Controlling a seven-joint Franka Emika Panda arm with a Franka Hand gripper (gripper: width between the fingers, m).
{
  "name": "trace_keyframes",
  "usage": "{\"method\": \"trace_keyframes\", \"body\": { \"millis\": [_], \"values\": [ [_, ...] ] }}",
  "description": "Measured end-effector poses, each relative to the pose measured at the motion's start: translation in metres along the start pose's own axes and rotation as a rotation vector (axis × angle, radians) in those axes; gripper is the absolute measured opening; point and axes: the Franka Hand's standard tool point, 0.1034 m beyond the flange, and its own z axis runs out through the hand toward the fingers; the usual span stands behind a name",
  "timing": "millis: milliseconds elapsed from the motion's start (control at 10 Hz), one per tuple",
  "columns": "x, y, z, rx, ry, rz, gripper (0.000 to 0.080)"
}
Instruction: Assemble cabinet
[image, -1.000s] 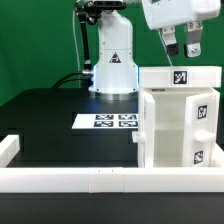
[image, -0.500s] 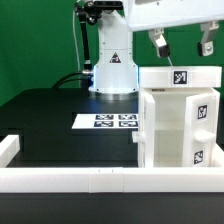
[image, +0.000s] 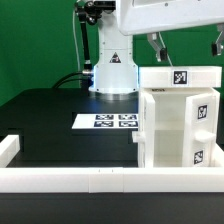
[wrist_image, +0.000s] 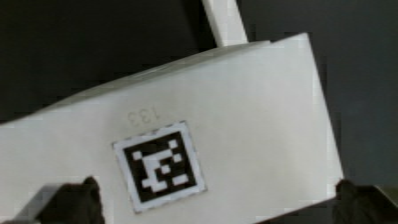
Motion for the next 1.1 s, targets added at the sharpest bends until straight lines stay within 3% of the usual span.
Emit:
{"method": "trace_keyframes", "body": {
  "millis": [100, 200, 300, 500, 800, 900, 1100],
  "values": [
    [0.0001, 0.0004, 0.0000, -0.003, 0.000, -0.115, 0.0649],
    [-0.0001, 0.0011, -0.0006, -0.053, 0.007, -0.294, 0.0649],
    [-0.0012, -0.0024, -0.0020, -0.087, 0.007, -0.514, 0.0649],
    [-0.0011, -0.0027, -0.0010, -0.116, -0.011, -0.806, 0.0649],
    [-0.0002, 0.0006, -0.0007, -0.118, -0.024, -1.012, 0.0649],
    [0.0004, 0.0016, -0.0003, -0.129, -0.025, -1.094, 0.0649],
    [-0.0032, 0.0046, 0.0064, -0.189, -0.034, -1.434, 0.0649]
  ]
}}
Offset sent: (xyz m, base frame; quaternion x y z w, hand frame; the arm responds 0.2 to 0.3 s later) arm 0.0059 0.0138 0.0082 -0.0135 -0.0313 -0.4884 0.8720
